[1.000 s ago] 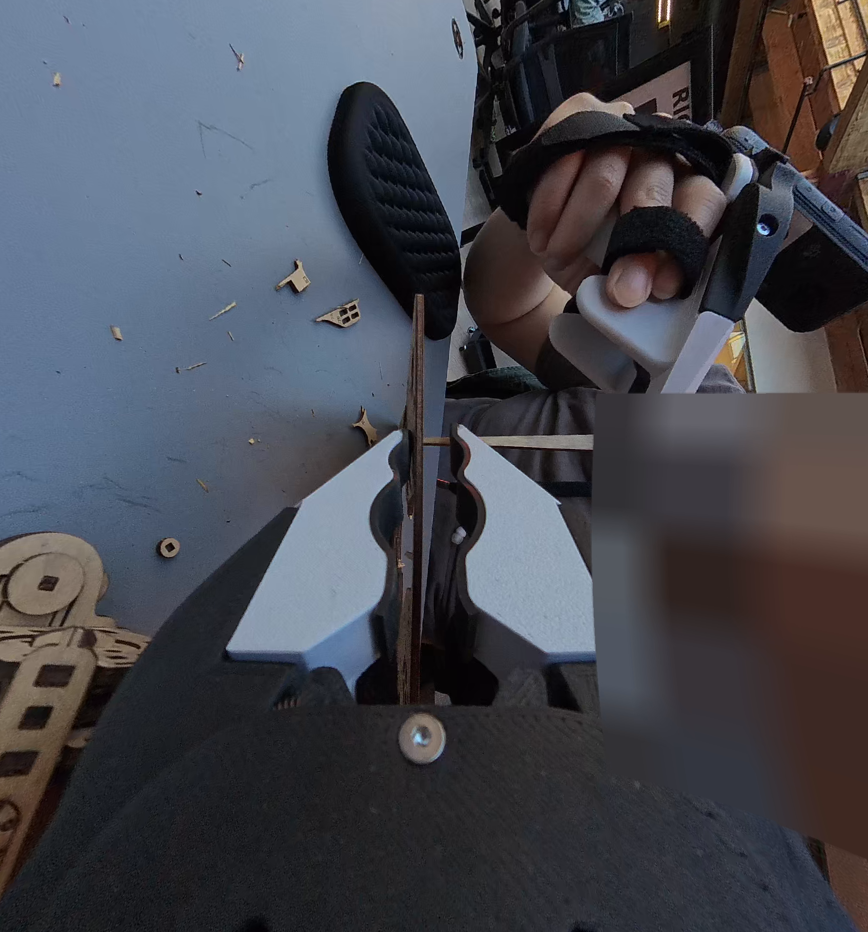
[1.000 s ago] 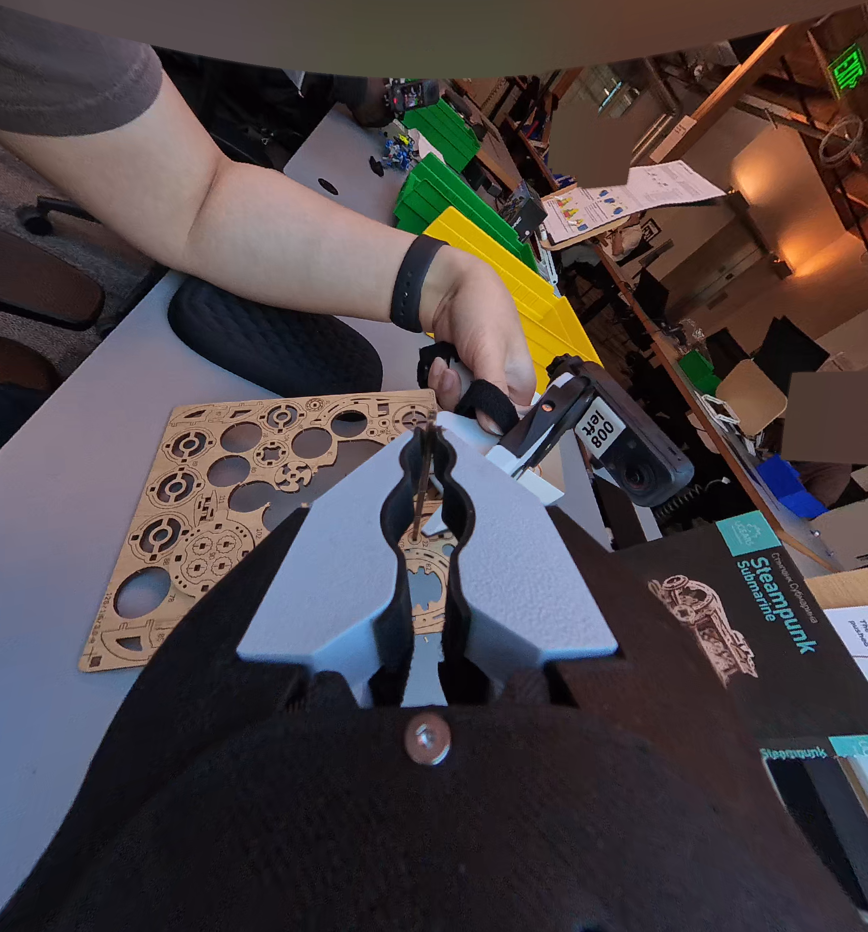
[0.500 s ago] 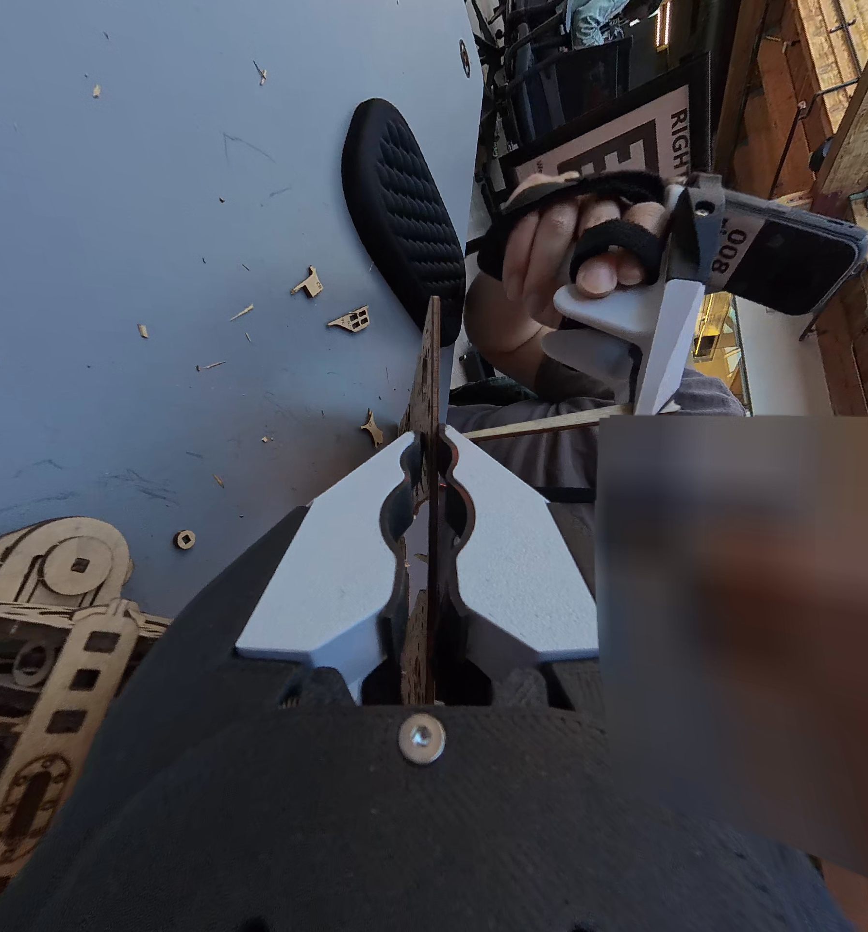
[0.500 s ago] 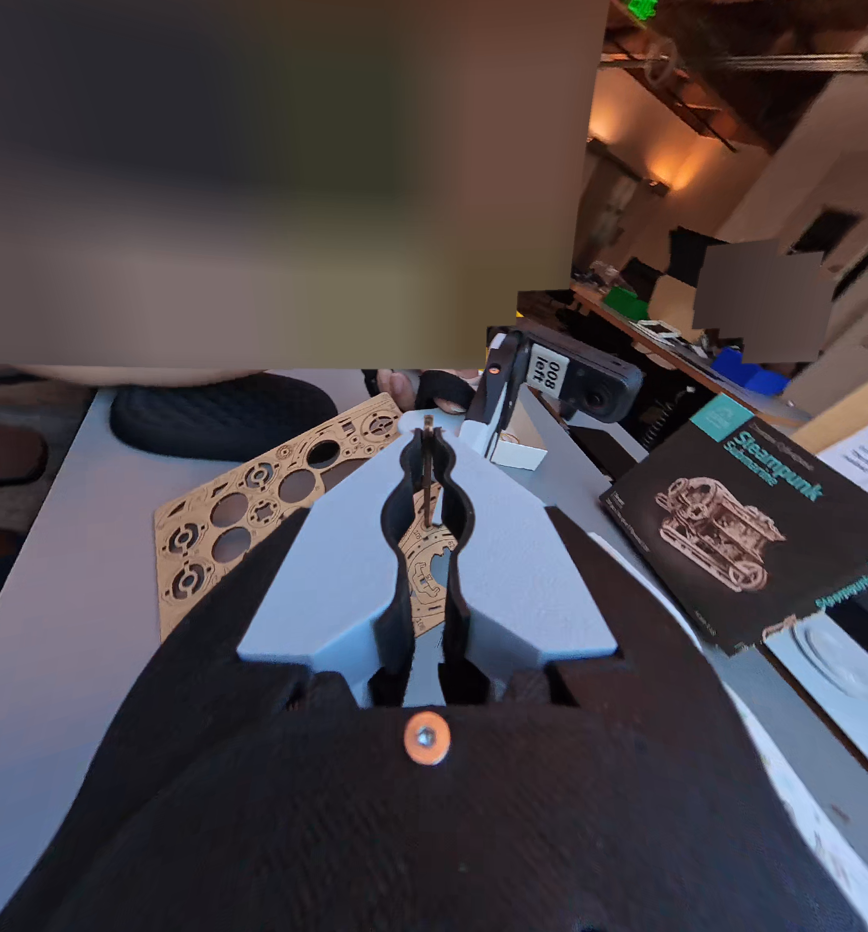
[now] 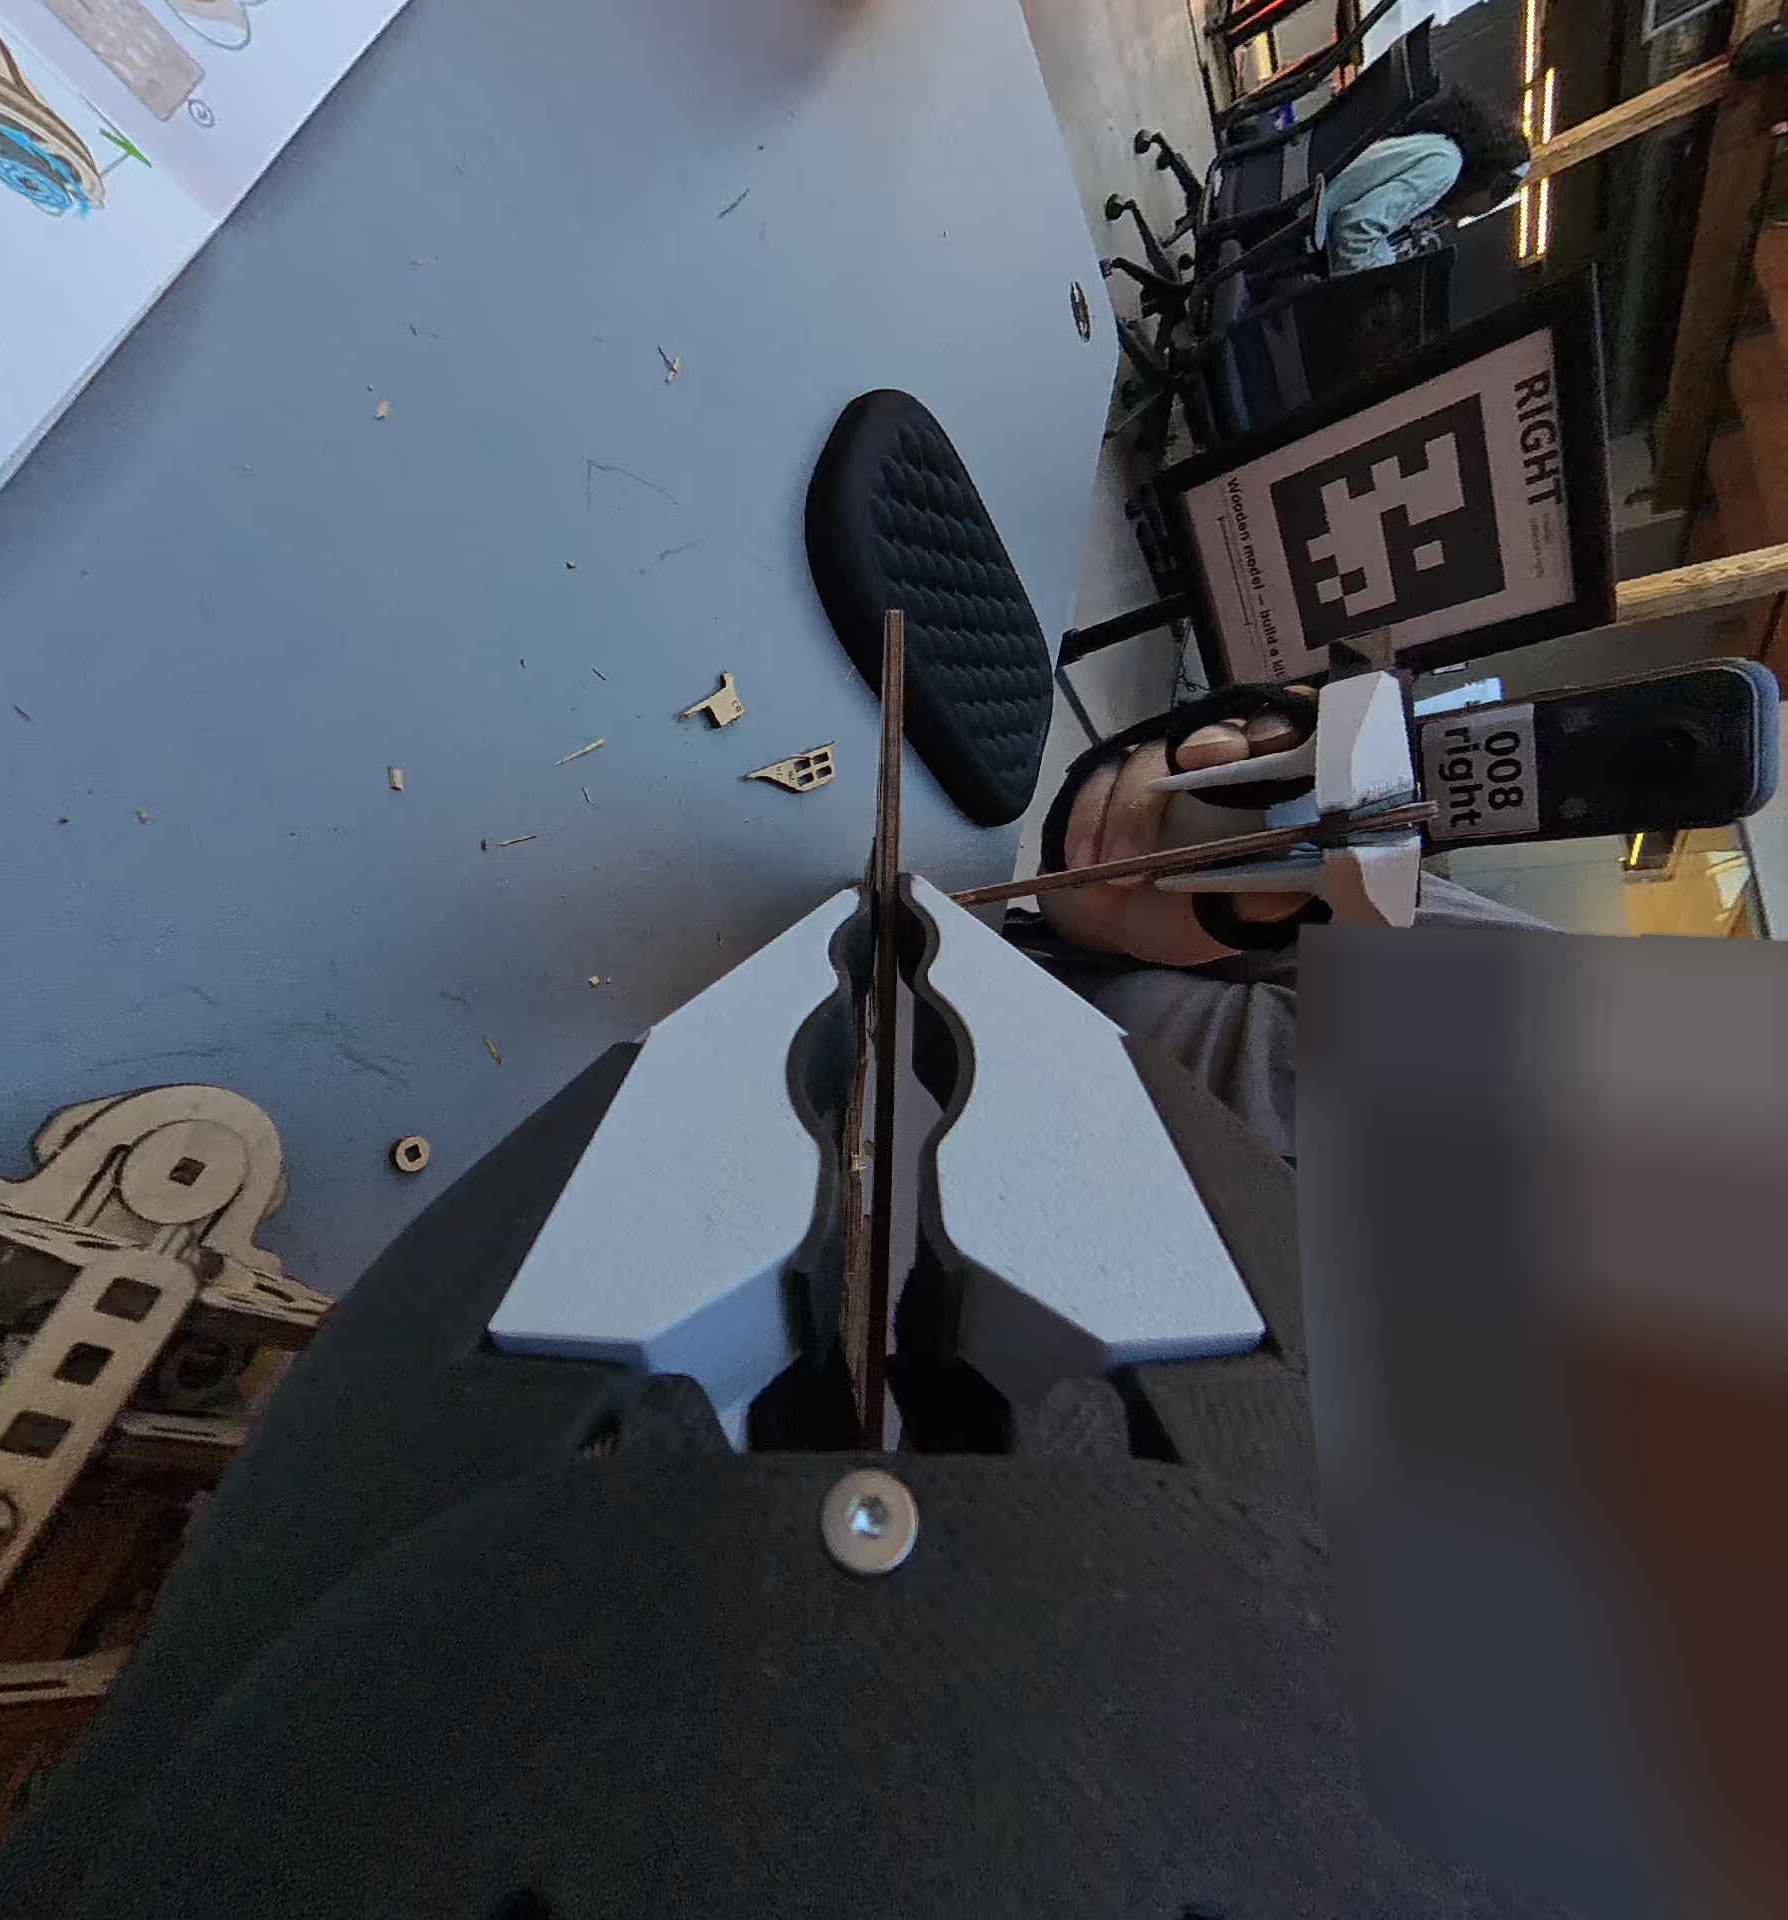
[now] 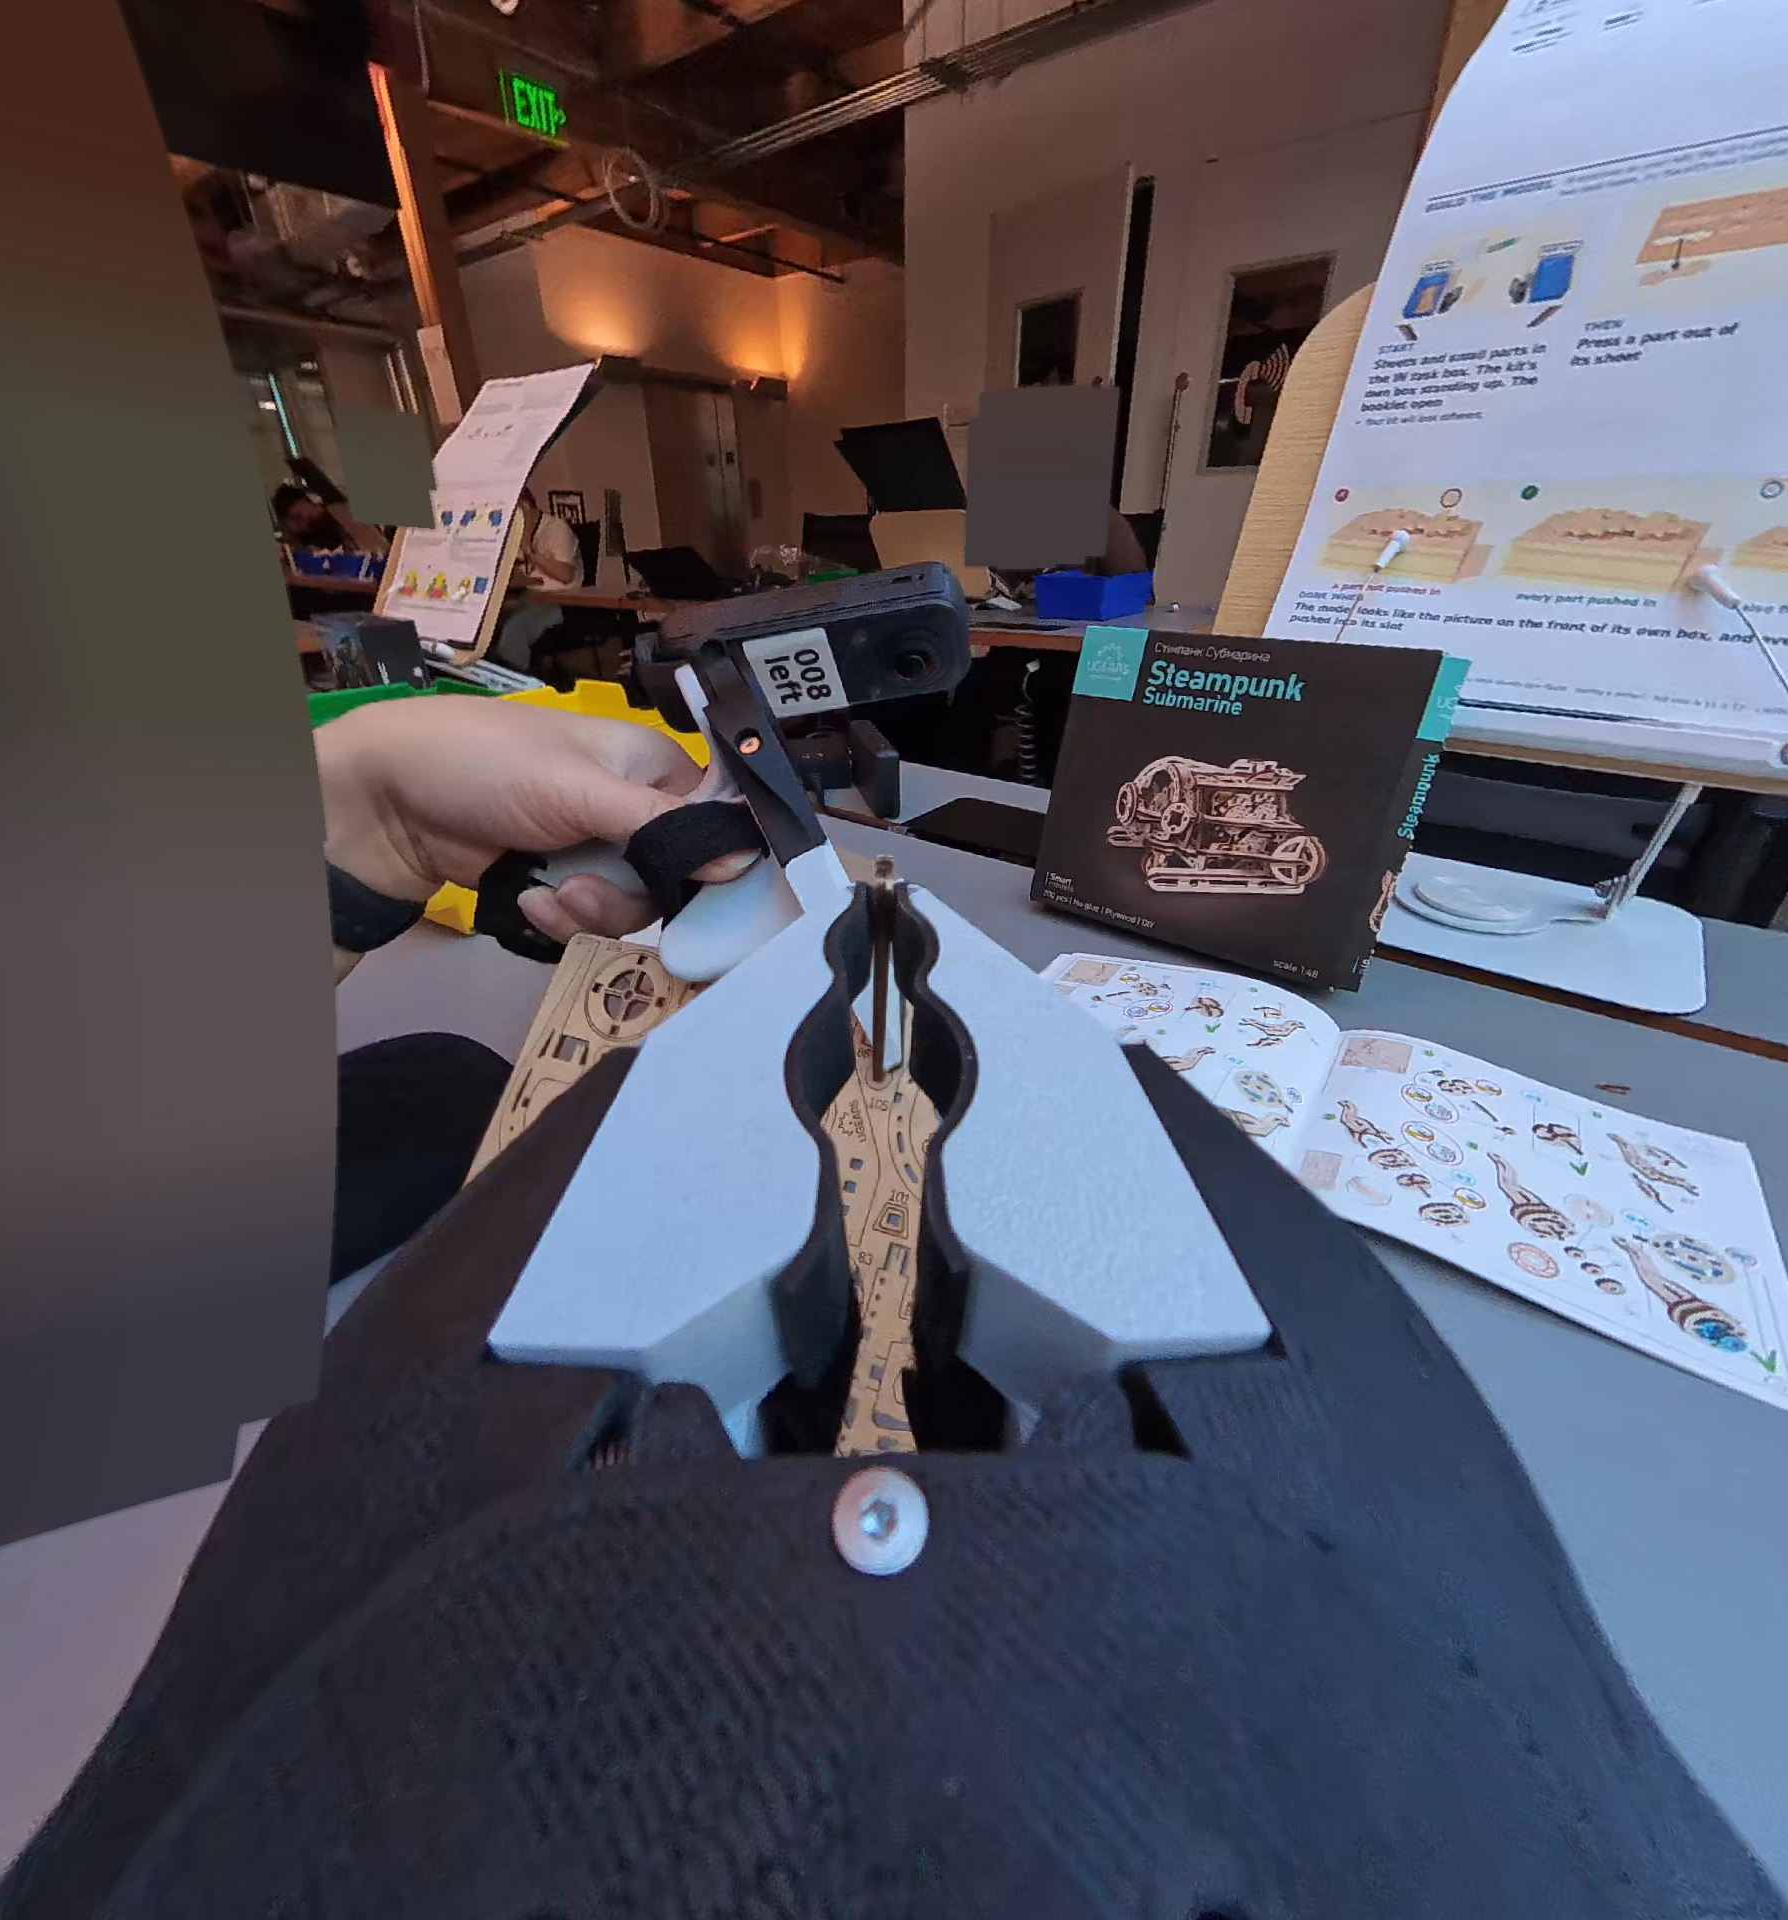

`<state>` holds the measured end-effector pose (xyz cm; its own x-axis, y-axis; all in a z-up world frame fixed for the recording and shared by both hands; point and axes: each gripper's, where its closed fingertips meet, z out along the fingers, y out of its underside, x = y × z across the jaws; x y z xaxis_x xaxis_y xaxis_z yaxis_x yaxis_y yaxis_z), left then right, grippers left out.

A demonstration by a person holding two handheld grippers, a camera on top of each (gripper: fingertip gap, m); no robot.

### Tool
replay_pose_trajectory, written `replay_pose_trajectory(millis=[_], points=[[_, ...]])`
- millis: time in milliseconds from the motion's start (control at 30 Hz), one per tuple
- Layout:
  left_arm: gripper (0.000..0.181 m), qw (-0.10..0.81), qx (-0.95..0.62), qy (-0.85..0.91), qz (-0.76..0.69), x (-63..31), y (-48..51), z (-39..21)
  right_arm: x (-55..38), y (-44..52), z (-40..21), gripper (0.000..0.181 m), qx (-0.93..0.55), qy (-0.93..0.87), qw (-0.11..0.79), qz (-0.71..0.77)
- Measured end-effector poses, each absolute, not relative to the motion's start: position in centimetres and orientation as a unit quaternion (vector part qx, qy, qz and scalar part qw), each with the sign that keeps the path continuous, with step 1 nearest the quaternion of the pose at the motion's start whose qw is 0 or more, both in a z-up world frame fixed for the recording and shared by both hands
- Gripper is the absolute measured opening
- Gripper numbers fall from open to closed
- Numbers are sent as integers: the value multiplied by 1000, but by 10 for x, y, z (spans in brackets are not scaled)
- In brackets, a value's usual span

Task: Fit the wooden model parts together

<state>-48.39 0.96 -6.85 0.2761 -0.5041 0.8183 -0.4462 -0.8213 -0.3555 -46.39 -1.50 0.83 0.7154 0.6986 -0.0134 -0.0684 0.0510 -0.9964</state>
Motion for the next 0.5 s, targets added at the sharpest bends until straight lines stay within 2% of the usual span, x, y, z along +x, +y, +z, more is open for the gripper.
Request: replay_pose_trajectory(millis=[367,500], points=[[1,46,-797,290,-528,-468,5,-64,-442,-23,9,1,-602,-146,716,321],[12,34,-786,267,-557,-465,7,-62,-440,-23,3,1,-599,-159,726,299]])
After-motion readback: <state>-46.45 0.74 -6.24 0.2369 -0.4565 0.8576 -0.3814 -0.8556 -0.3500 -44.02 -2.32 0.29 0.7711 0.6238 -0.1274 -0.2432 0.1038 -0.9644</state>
